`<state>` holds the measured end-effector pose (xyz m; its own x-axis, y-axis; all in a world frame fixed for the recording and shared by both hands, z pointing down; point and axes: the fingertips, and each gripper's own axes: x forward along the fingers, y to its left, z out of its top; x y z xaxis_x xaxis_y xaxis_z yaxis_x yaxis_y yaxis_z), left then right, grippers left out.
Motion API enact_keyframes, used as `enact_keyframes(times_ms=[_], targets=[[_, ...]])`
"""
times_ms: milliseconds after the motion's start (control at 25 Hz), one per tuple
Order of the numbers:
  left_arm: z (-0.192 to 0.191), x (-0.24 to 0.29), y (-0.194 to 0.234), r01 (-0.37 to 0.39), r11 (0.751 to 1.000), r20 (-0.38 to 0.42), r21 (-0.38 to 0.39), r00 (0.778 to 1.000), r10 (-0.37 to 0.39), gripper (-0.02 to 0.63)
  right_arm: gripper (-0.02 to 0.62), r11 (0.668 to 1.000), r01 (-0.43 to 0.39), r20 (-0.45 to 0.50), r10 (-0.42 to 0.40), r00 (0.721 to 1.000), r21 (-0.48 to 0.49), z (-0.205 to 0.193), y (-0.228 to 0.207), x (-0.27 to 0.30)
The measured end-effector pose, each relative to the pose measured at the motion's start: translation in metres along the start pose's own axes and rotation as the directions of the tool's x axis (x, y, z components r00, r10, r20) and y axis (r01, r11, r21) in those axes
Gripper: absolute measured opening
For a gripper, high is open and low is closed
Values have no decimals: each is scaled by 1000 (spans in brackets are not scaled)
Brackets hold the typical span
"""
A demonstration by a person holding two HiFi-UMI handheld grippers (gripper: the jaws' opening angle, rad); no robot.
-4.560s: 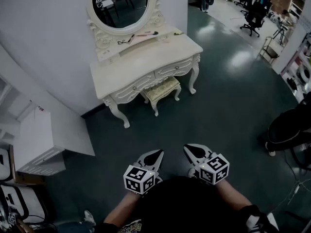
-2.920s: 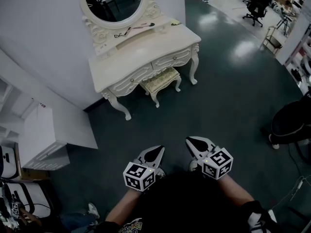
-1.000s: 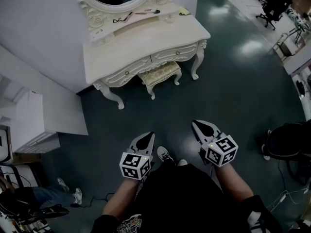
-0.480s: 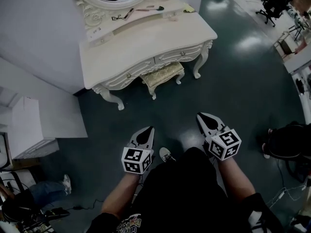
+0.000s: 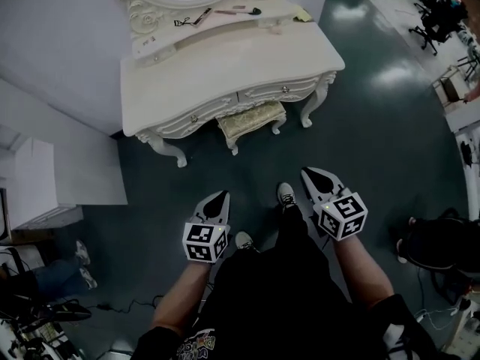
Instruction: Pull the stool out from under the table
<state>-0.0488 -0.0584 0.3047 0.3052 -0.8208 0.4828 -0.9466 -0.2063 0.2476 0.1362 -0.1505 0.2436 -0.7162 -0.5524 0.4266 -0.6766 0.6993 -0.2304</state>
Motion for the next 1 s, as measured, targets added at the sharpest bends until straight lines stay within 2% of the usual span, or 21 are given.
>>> enact_keyframes(times_ms=[200, 400, 720, 1000], targets=[[0, 42, -1, -89, 993, 7, -80, 996, 90, -2, 28, 993, -58, -64, 52, 997, -100, 2, -47, 21], [-1, 86, 0, -122, 990, 4, -69, 992, 123, -2, 28, 984, -91, -79, 80, 994, -156, -8, -87, 49], [-28, 143, 29, -173, 985, -11, -24, 985, 173, -2, 28, 986, -83, -71, 73, 995, -148, -51, -137, 117], [-65, 202, 72, -225, 974, -28, -35, 974, 224, -2, 29, 984, -92, -98, 78, 992, -154, -98, -177, 176]])
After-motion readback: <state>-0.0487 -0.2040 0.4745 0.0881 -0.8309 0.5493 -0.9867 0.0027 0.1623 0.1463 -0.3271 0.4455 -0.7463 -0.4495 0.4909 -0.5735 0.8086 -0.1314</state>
